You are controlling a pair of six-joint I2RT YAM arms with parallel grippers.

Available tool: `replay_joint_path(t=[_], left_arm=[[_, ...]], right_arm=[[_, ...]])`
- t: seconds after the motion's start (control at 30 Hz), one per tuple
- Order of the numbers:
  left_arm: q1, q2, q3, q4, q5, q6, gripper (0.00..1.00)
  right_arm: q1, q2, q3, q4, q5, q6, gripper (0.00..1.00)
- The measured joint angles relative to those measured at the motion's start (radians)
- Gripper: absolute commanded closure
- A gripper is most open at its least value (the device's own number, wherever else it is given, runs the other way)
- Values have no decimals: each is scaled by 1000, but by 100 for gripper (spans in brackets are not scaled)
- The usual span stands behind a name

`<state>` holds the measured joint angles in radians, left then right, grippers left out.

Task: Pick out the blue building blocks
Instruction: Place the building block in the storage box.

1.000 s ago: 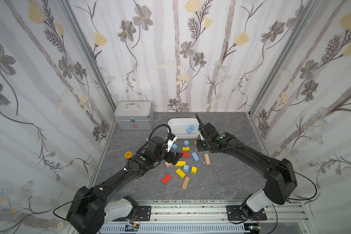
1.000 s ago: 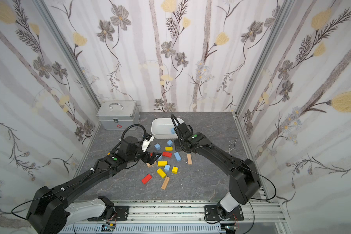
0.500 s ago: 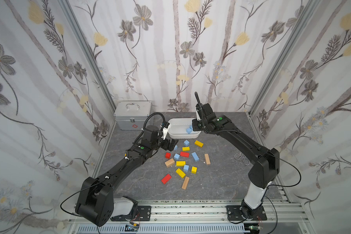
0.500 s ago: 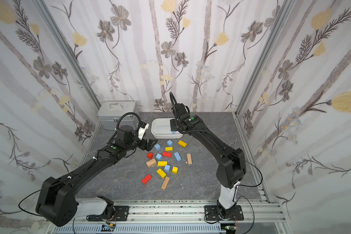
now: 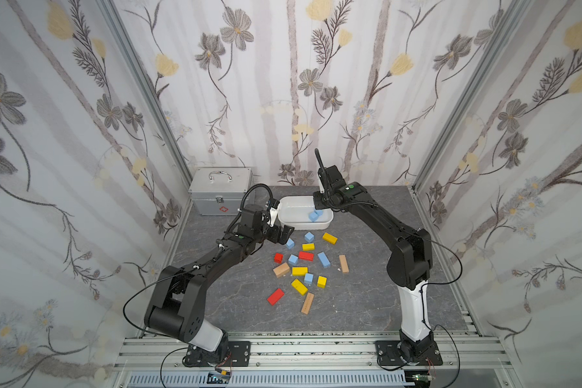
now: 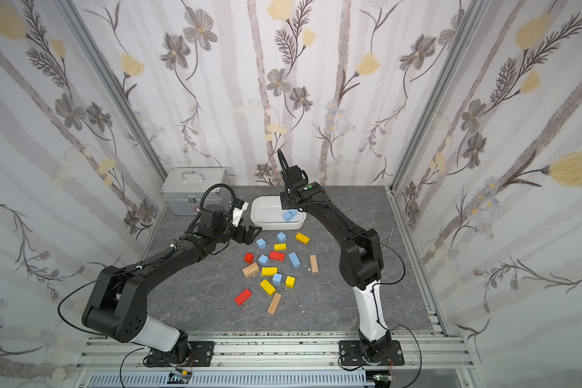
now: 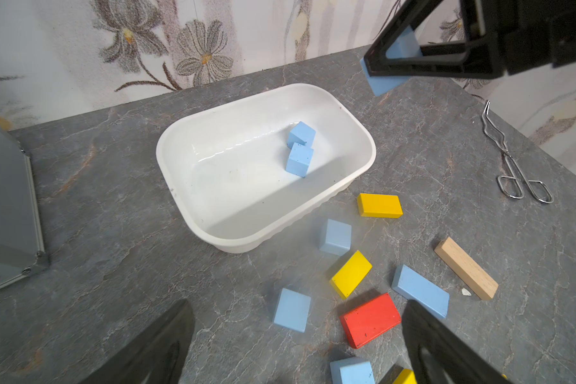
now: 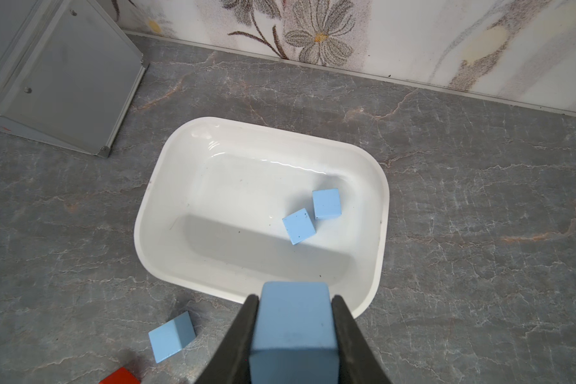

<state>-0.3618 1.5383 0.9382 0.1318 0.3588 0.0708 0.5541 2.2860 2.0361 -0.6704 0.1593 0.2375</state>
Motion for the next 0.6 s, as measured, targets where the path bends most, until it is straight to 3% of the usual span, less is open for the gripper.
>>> replay_joint_path(t=[0.6], left_arm=[[14,79,-3,37,21,-18,0]], right_arm=[[-36,201,91,-21,-13,-43,100]])
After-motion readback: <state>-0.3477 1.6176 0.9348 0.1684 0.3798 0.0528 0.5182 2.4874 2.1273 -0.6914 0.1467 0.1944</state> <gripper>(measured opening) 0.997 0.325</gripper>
